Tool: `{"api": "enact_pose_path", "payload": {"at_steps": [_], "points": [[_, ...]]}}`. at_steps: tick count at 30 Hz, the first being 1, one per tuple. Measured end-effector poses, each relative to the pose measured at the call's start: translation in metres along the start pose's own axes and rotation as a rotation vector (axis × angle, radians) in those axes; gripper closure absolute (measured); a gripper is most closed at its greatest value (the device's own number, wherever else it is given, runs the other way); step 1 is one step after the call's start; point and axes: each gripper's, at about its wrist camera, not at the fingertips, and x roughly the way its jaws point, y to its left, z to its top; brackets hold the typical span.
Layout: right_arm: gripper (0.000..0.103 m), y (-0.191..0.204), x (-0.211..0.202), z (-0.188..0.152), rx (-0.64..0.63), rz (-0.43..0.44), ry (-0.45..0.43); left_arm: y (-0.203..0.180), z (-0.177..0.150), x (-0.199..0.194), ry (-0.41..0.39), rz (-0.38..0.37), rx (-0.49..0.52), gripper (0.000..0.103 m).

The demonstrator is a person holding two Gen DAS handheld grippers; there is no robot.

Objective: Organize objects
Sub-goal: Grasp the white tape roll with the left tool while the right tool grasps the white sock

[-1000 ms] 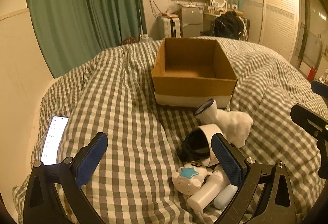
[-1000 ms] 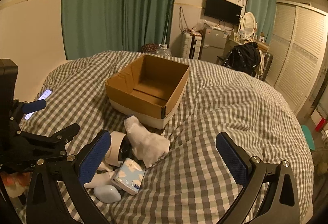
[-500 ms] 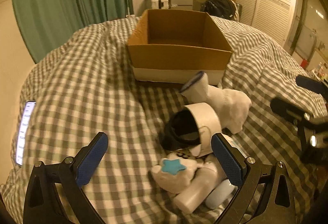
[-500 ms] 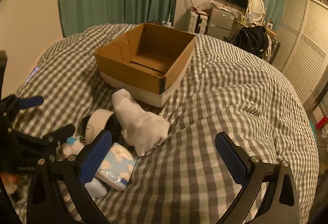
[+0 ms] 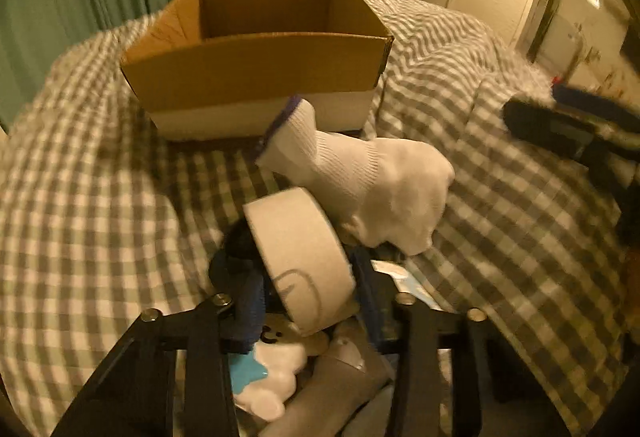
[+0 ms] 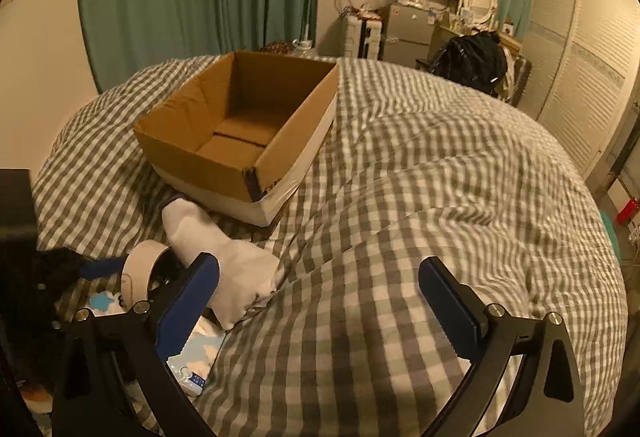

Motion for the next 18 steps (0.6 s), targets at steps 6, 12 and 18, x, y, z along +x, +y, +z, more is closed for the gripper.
{"api": "enact_pose_path", "payload": {"at_steps": [6,12,18], "points": [[0.003,0.024,0.039,0.002,-0.068,0.097,0.125,0.022,-0.001,-0.029,-0.065,-0.01,-0.043,0.068],[0.005,0.049,0.083,0.001,-0.113,0.182,0.265,0.048,0.001,-0.051,-0.117,0.059,-0.069,0.068],[0.037,0.062,0.099,-0.004,-0.148,0.126,0.303,0.057,-0.004,-0.059,-0.116,0.05,-0.094,0.069]]}}
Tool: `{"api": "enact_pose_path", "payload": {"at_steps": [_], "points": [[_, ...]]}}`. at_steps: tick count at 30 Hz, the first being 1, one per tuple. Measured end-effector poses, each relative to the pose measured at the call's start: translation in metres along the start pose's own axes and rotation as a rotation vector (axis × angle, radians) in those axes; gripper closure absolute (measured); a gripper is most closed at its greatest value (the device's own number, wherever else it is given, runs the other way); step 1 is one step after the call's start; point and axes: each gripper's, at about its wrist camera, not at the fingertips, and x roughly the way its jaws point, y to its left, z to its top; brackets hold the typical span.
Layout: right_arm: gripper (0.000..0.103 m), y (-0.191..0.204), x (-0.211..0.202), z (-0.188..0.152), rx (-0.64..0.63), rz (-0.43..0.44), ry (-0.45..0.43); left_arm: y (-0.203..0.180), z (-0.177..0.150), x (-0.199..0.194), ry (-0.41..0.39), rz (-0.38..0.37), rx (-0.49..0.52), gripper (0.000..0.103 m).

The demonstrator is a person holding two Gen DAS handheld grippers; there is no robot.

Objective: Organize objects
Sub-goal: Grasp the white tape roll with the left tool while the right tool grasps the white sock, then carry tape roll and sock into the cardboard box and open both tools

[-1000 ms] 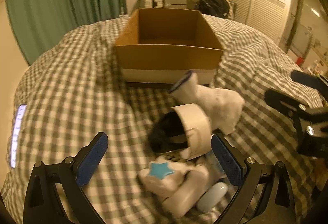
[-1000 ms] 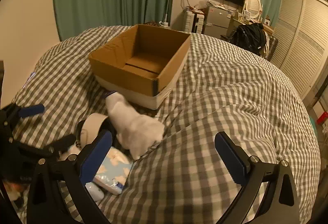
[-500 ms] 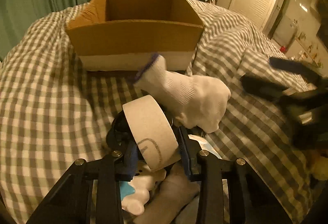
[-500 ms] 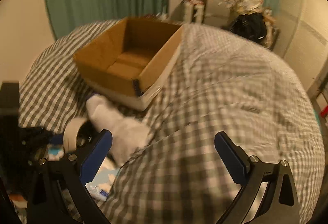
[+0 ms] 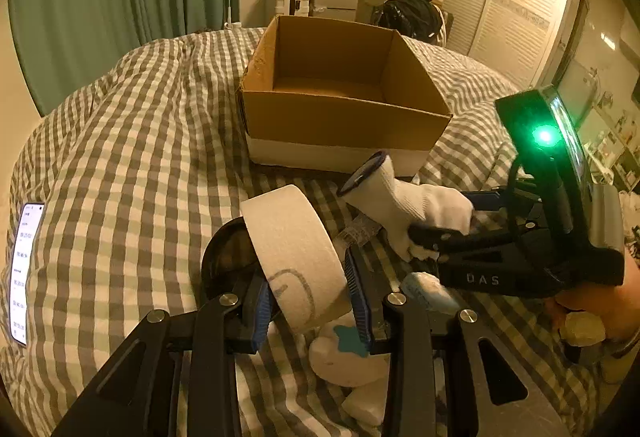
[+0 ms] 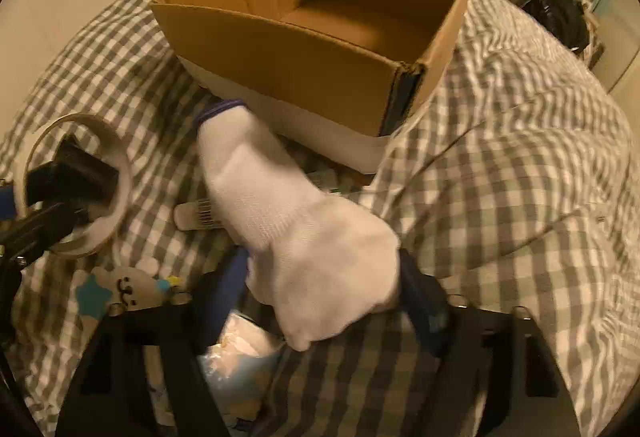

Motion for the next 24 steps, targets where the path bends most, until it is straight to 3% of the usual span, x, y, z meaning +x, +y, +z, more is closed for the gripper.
{"api": "enact_pose_path", "payload": {"at_steps": [4,8,10,24], "points": [[0.052,-0.001,-0.019,-0.009,0.013,-0.021,-0.065,-0.002,0.003,-0.015,-0.033,-0.011,0.008,0.069],[0.056,-0.001,-0.048,-0.017,0.034,-0.064,-0.146,-0.005,0.008,-0.035,-0.07,-0.034,0.018,0.072],[0.057,0.001,-0.062,-0.019,0.035,-0.068,-0.177,-0.008,0.011,-0.046,-0.087,-0.037,0.025,0.08],[0.059,0.016,-0.18,-0.023,0.011,-0.117,-0.397,-0.029,0.036,-0.106,-0.199,-0.05,0.075,0.087]]}}
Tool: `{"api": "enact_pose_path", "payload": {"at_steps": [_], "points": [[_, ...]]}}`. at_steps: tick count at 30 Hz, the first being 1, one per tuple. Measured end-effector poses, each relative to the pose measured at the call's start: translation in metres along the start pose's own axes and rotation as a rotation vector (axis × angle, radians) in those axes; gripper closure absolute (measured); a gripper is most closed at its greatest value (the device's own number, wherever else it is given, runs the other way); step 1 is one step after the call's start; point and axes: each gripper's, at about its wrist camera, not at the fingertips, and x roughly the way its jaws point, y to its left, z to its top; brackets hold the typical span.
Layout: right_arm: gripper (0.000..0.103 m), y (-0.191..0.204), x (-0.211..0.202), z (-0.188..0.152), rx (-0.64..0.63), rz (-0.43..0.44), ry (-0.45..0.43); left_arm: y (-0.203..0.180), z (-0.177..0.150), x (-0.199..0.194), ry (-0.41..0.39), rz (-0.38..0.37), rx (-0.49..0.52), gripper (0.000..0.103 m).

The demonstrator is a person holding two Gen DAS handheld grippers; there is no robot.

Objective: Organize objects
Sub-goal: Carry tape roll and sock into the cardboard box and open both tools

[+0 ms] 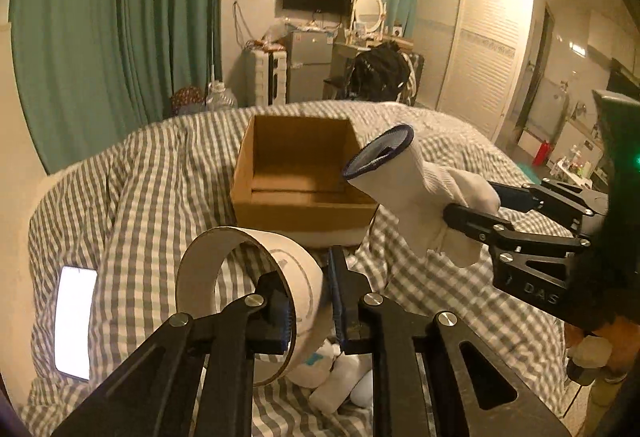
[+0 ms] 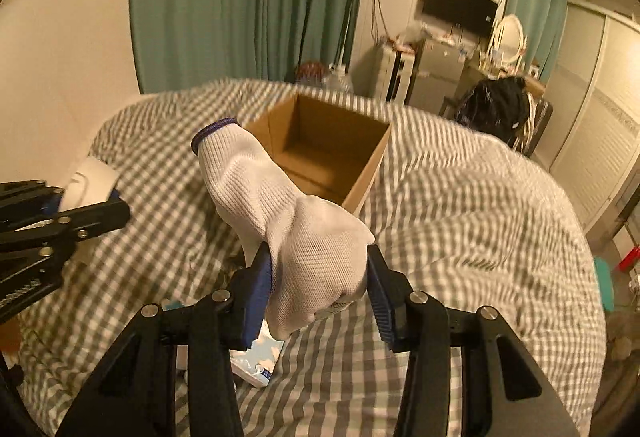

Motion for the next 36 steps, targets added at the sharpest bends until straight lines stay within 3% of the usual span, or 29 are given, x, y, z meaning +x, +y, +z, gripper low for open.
{"api": "enact_pose_path", "payload": {"at_steps": [6,15,25,36], "points": [[0.059,0.002,-0.026,0.024,-0.012,-0.012,-0.078,-0.005,0.027,-0.004,-0.037,0.006,0.032,0.087],[0.059,-0.006,-0.025,0.087,-0.017,-0.033,-0.169,-0.002,0.085,0.032,-0.065,-0.002,0.054,0.087],[0.059,-0.03,0.052,0.148,0.054,-0.005,-0.172,0.028,0.13,0.128,-0.011,0.012,0.042,0.087],[0.059,-0.047,0.181,0.165,0.094,0.059,-0.056,0.045,0.123,0.224,0.074,-0.018,0.069,0.087]]}}
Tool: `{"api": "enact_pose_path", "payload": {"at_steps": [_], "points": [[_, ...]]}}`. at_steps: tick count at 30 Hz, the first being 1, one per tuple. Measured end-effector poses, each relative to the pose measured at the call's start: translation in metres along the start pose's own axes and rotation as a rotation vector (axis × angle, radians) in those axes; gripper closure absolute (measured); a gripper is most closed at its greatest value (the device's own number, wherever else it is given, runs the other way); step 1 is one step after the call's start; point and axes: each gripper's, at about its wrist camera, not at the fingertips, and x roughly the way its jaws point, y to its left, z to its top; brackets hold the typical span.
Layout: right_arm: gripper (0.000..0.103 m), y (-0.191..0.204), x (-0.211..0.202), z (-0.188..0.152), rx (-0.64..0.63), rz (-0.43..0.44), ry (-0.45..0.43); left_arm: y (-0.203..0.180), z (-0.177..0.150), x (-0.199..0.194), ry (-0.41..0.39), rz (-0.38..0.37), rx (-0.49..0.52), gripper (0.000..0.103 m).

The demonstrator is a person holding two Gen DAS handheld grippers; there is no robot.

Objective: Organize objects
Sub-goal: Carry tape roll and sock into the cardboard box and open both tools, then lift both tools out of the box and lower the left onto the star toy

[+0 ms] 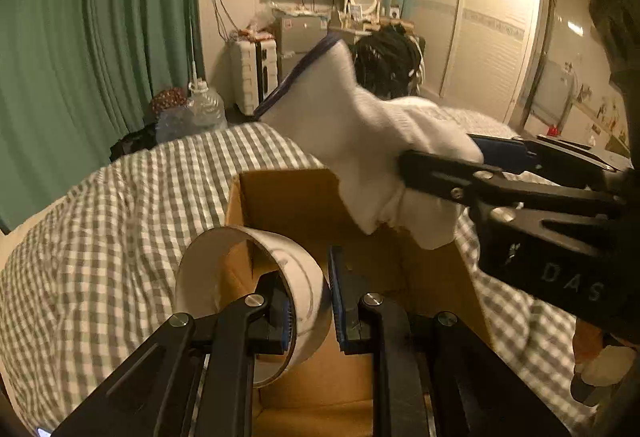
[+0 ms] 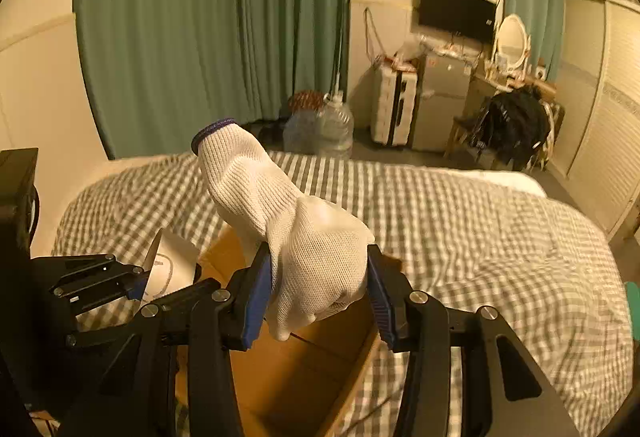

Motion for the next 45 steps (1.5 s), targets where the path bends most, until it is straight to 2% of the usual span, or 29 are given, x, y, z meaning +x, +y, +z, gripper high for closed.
{"api": "enact_pose_path", "payload": {"at_steps": [7,13,14,15,16,17,18,24,25,27,33,35,37,41,45], "points": [[0.058,-0.013,0.044,-0.027,0.021,0.041,0.082,-0.009,-0.008,0.024,0.05,0.004,0.031,0.087],[0.048,-0.026,0.031,-0.028,0.071,0.043,0.052,-0.017,-0.01,0.015,0.059,-0.008,0.048,0.083],[0.044,-0.027,0.024,-0.026,0.079,0.048,0.039,-0.019,-0.009,0.012,0.065,-0.007,0.054,0.08],[0.041,-0.028,0.019,-0.025,0.086,0.05,0.028,-0.022,-0.009,0.009,0.068,-0.006,0.059,0.071],[0.034,-0.029,0.014,-0.023,0.096,0.046,0.016,-0.024,-0.01,0.005,0.069,-0.004,0.062,0.056],[0.028,-0.031,0.005,-0.021,0.111,0.04,0.003,-0.024,-0.01,0.004,0.067,0.0,0.062,0.048],[0.027,-0.032,-0.001,-0.02,0.123,0.041,-0.003,-0.025,-0.012,-0.002,0.06,0.003,0.059,0.04],[0.026,-0.034,-0.05,-0.014,0.134,0.013,-0.037,-0.032,-0.008,-0.047,0.036,0.012,0.04,0.037],[0.026,-0.033,-0.061,-0.012,0.132,0.008,-0.045,-0.032,-0.006,-0.053,0.03,0.02,0.041,0.034],[0.026,-0.031,-0.086,-0.01,0.127,0.004,-0.069,-0.034,-0.005,-0.075,0.005,0.037,0.043,0.027],[0.023,-0.011,-0.171,-0.003,0.07,-0.023,-0.156,-0.044,-0.013,-0.151,-0.075,0.104,0.071,0.027],[0.021,-0.004,-0.196,-0.002,0.053,-0.029,-0.177,-0.042,-0.02,-0.17,-0.09,0.112,0.063,0.023],[0.021,0.006,-0.219,-0.006,0.029,-0.028,-0.19,-0.041,-0.028,-0.19,-0.105,0.123,0.051,0.014],[0.018,0.024,-0.253,-0.021,-0.016,-0.024,-0.194,-0.041,-0.046,-0.216,-0.113,0.144,0.052,0.014],[0.017,0.04,-0.265,-0.044,-0.065,-0.022,-0.165,-0.039,-0.065,-0.229,-0.109,0.155,0.031,0.014]]}}
